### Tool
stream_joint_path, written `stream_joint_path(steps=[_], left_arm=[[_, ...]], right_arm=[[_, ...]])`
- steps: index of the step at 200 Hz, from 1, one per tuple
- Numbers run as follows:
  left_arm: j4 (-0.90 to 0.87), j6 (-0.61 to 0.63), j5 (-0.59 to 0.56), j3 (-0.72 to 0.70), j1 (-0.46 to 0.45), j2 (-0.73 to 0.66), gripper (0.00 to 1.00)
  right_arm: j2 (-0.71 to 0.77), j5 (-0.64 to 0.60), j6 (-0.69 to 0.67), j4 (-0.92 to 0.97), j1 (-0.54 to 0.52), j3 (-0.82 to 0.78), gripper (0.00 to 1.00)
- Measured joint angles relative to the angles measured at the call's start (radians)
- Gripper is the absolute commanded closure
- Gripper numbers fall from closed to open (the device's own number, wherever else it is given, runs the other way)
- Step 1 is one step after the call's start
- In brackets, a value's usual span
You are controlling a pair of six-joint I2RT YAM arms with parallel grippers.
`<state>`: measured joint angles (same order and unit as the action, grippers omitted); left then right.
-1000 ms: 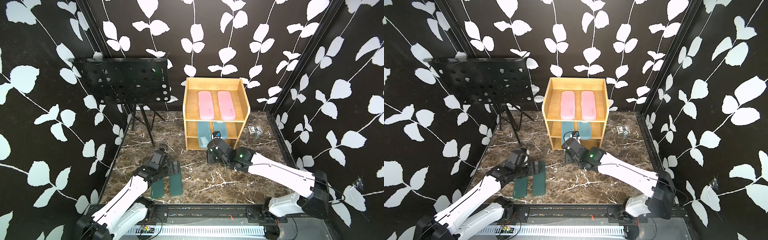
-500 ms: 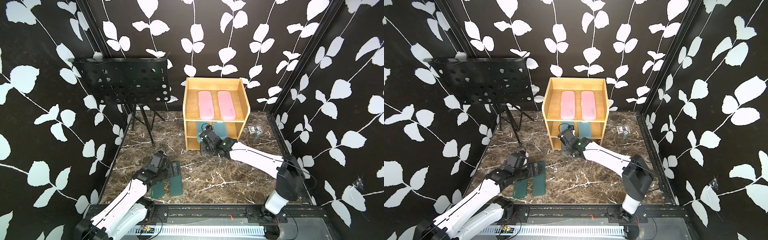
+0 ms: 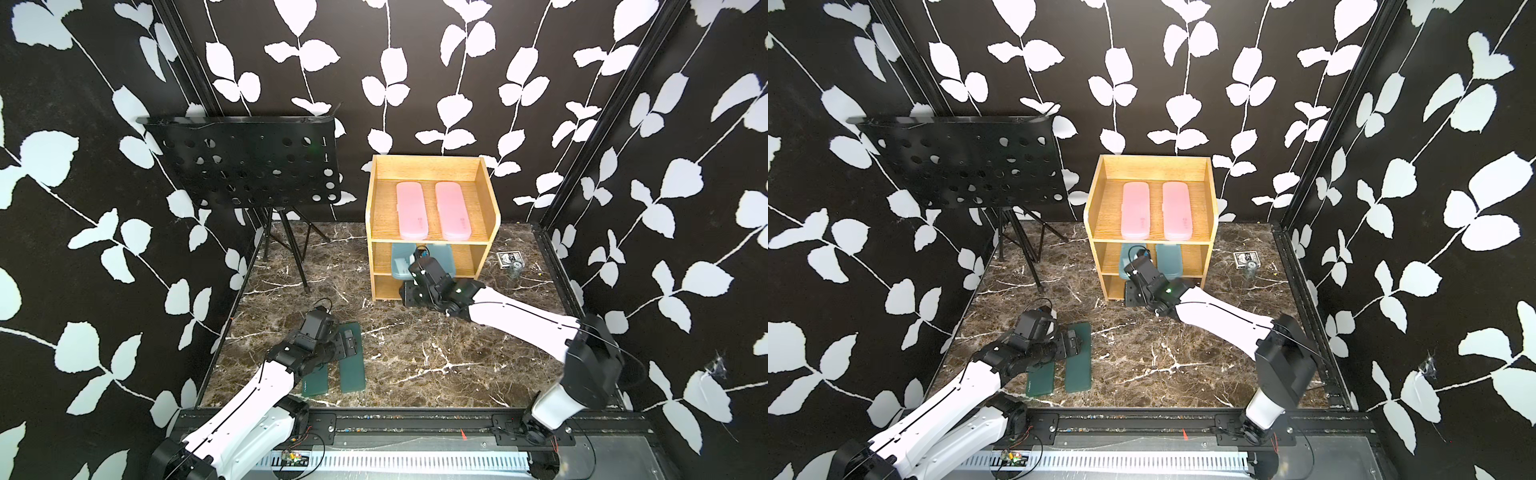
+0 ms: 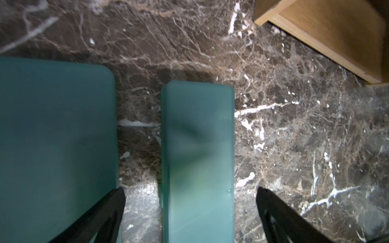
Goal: Place the pencil cases on the shelf according to color
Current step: Place the pencil case on the shelf, then move the pencil case to the center of the board.
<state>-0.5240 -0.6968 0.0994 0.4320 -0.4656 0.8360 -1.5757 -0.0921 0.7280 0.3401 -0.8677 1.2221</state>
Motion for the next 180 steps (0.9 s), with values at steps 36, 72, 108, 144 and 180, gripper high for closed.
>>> stream_joint_path(steps=[36,72,108,144,180], left_arm=[[-0.034,-0.003,0.016,0.000,-0.033,0.007,0.01],[-0.031,-0.014,0.001,-0.009,-0.057,0.019,0.01],[0.010,-0.026,-0.018,-0.022,-0.093,0.109,0.01],[0.100,-0.056,-0.081,0.001,-0.203,0.209,0.07],[0.213,-0.096,-0.153,0.089,-0.373,0.402,0.25]], right_arm=[[0.168,-0.006,0.003,0.008,-0.044,-0.115,0.24],[0.267,-0.043,0.013,0.010,-0.089,-0.234,0.16],[0.286,-0.072,0.034,0.013,-0.113,-0.322,0.15],[0.293,-0.102,0.050,0.025,-0.141,-0.357,0.14],[0.357,-0.154,0.068,0.055,-0.147,-0.435,0.14]])
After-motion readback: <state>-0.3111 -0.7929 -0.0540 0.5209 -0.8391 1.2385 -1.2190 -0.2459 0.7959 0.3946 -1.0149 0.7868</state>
